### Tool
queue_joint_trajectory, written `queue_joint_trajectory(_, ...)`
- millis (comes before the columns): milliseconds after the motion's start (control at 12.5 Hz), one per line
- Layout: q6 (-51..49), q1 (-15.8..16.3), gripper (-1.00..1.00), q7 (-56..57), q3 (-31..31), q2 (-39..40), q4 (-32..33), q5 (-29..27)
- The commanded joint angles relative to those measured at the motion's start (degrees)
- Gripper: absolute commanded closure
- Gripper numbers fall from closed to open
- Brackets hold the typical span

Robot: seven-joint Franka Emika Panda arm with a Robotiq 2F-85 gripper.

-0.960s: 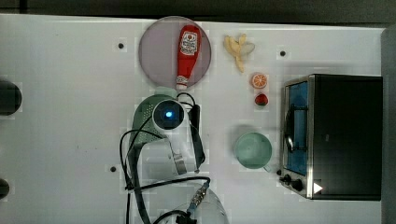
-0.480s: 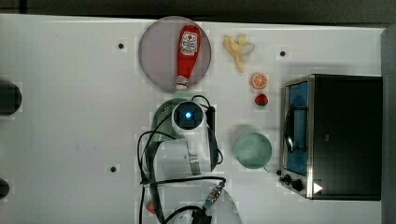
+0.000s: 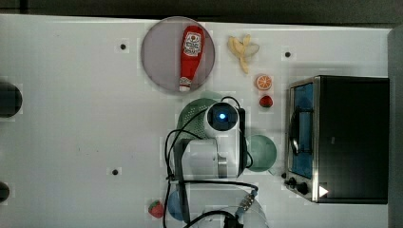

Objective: Drag strainer left to right.

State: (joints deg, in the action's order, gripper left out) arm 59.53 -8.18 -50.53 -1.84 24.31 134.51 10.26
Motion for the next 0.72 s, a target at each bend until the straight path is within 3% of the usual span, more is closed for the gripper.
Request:
queue_joint_trajectory(80,1.17,-0.05,-1.0,5.69,2.39,-0.56,-0.5,-0.7)
queue_joint_trajectory(400,1.49,-0.06,-1.0,6.7,4.43,-0.55,-0.46,-0.69)
queue_joint_trajectory(720,0.57,-0.03,-1.0,21.29,2.79,-3.73,-0.39,-0.82)
